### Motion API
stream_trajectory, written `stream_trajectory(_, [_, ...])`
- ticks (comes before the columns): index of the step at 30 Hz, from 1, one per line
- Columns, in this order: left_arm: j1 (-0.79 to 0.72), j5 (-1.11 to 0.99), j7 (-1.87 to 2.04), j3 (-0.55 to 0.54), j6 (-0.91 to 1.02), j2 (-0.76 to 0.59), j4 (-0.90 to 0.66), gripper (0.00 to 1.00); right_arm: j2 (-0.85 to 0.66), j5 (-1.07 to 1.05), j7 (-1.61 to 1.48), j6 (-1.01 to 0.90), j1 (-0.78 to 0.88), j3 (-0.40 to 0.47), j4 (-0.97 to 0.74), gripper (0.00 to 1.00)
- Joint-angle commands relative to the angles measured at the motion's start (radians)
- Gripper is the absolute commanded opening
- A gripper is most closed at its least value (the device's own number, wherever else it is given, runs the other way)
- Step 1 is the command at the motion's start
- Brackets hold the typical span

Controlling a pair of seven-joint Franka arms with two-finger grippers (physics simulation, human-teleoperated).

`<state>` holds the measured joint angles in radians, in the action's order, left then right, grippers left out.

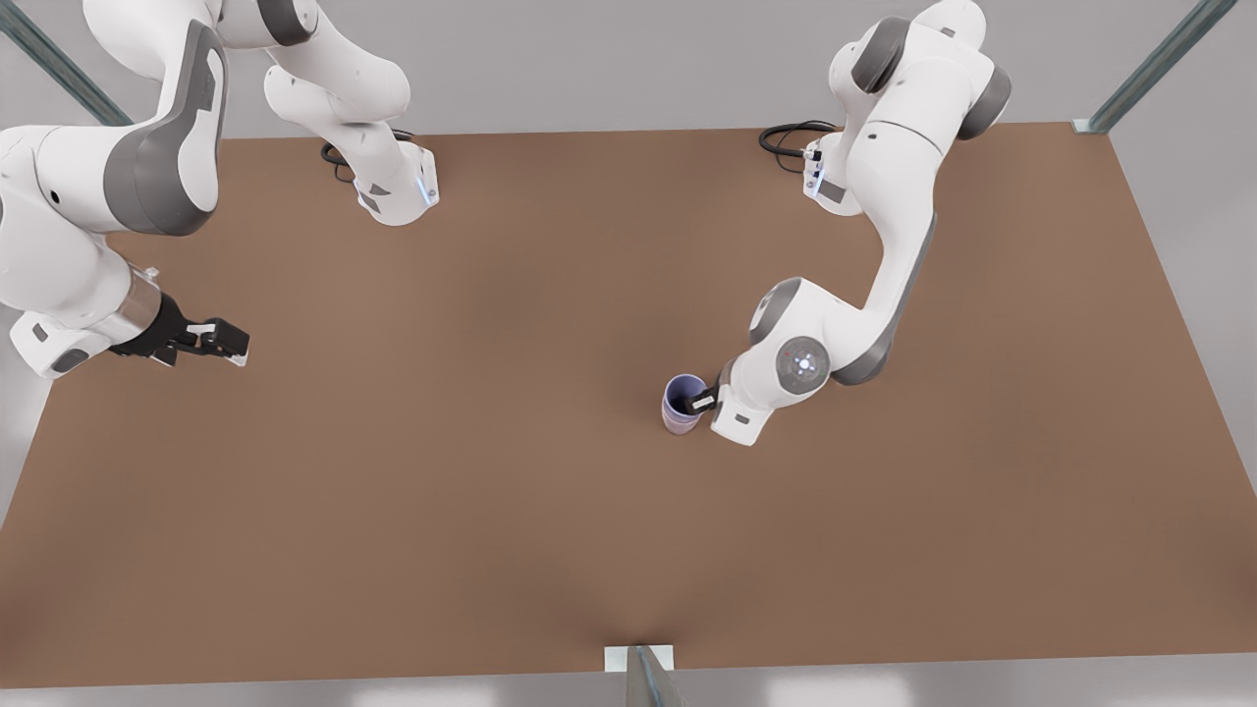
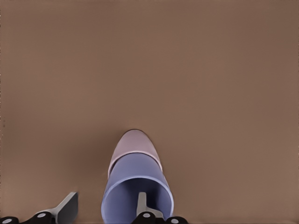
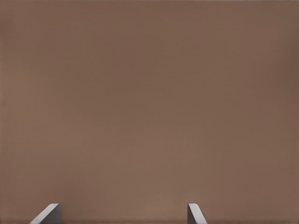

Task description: Stack the cups, with the pink cup at the bottom and the purple cup at the top

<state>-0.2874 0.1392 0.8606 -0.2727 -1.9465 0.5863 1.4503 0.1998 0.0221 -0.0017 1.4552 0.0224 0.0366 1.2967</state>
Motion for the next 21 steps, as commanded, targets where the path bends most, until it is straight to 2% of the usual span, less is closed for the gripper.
stream_trajectory(1, [0.002,-0.006,0.018,0.003,0.086,-0.002,-0.043,0.71,0.0,-0.001,-0.008,0.001,0.001,0.0,0.0,1.0])
stream_trajectory(2, [0.007,-0.021,-0.044,0.016,0.139,-0.003,-0.08,0.73,-0.002,-0.001,-0.006,0.001,-0.001,0.0,0.0,1.0])
stream_trajectory(3, [0.007,-0.055,-0.109,0.039,0.196,-0.003,-0.122,0.91,-0.002,-0.001,-0.008,0.001,-0.001,0.0,0.0,1.0])
stream_trajectory(4, [0.008,-0.093,-0.273,0.092,0.268,-0.025,-0.142,1.0,0.0,-0.001,-0.008,0.001,-0.001,0.0,0.0,1.0])
stream_trajectory(8, [0.008,-0.095,-0.75,0.349,0.302,-0.125,-0.142,1.0,-0.002,-0.001,-0.008,0.001,-0.004,0.002,-0.002,1.0])
stream_trajectory(9, [0.01,-0.102,-0.758,0.365,0.346,-0.151,-0.142,1.0,0.0,-0.002,-0.008,0.001,-0.002,0.002,0.0,1.0])
stream_trajectory(10, [0.043,-0.108,-0.753,0.356,0.354,-0.197,-0.136,1.0,0.0,-0.002,-0.008,0.001,-0.004,0.002,0.0,1.0])
stream_trajectory(11, [0.144,-0.119,-0.759,0.258,0.396,-0.273,-0.125,1.0,0.0,-0.001,-0.008,0.001,-0.002,0.002,0.0,1.0])
stream_trajectory(12, [0.182,-0.234,-0.759,0.178,0.432,-0.307,-0.125,1.0,0.0,-0.002,-0.008,0.001,-0.005,0.003,0.0,1.0])
stream_trajectory(13, [0.22,-0.26,-0.762,0.122,0.437,-0.332,-0.125,1.0,0.001,-0.005,-0.008,0.001,-0.005,0.005,0.0,1.0])
stream_trajectory(21, [0.237,-0.262,-0.881,0.104,0.416,-0.375,-0.088,1.0,0.013,-0.007,-0.008,0.002,-0.004,0.005,-0.002,1.0])
